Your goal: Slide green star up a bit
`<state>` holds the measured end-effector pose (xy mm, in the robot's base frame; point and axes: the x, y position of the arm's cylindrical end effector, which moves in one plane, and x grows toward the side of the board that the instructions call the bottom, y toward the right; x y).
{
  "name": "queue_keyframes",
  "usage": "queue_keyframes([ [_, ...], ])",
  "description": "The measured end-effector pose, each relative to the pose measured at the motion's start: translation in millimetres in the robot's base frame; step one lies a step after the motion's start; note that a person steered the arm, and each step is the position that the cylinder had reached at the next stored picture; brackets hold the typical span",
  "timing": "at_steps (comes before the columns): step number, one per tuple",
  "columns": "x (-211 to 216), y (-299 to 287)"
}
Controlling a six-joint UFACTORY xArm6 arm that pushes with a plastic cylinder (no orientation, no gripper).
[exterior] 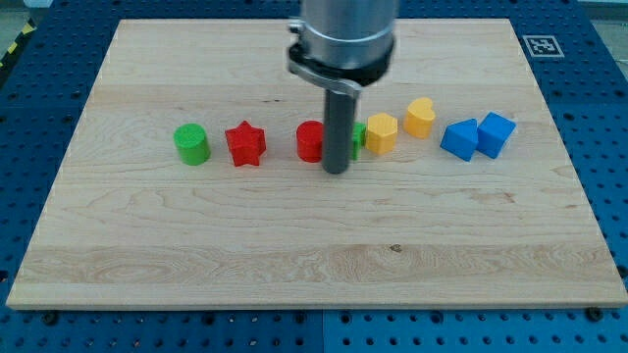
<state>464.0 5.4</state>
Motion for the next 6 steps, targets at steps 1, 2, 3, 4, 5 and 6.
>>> queue_keyframes([
  [1,-3.3,-6.1],
  [2,19.9,6.6],
  [3,23.3,17.2],
  [4,-0.1,19.8],
  [5,-18.1,31.3],
  [6,-18.1,48.4],
])
